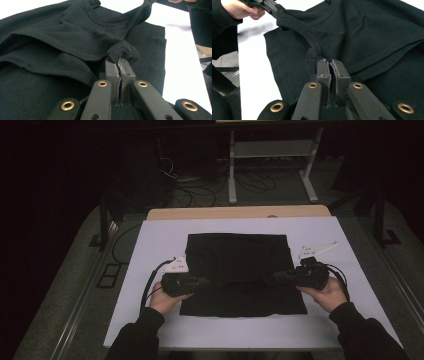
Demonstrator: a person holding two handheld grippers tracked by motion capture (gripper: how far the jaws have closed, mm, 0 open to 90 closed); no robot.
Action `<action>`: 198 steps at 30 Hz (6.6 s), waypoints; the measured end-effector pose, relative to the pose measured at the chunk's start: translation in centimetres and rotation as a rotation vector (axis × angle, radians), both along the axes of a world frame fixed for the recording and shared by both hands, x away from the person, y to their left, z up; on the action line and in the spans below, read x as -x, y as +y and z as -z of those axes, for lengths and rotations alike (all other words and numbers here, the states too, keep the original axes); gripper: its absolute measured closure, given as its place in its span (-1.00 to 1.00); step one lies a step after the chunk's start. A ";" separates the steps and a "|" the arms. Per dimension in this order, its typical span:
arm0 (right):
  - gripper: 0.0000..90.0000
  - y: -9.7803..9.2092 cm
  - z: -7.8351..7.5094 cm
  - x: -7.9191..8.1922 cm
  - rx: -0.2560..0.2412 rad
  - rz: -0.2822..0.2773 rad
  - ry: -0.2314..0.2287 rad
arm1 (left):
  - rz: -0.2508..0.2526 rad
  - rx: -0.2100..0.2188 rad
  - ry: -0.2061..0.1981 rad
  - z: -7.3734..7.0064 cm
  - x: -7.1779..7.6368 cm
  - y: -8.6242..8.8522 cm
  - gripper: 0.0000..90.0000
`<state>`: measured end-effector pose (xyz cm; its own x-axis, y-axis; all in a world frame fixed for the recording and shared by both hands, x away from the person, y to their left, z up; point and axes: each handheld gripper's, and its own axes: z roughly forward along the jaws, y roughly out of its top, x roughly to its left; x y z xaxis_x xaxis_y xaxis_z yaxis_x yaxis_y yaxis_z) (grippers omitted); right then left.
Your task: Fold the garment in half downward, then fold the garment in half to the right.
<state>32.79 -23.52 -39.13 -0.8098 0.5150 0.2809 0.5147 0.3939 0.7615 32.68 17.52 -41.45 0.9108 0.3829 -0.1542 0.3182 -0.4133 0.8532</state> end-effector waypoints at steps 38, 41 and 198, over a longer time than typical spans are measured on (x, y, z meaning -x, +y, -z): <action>0.87 0.6 2.2 2.5 0.069 -0.075 0.085 | 0.085 -0.062 0.056 1.0 2.9 0.0 0.92; 0.87 0.7 2.3 2.8 0.078 -0.087 0.092 | 0.096 -0.074 0.063 1.1 3.0 0.1 0.92; -1.00 12.5 -3.0 -8.1 0.087 -0.016 -0.092 | -0.197 -0.155 0.081 2.5 5.7 6.8 -1.00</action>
<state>40.91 -11.07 -36.11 -0.8383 0.5213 0.1596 0.4372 0.4679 0.7681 26.94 24.30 -43.99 0.8033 0.5765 -0.1492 0.4701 -0.4600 0.7533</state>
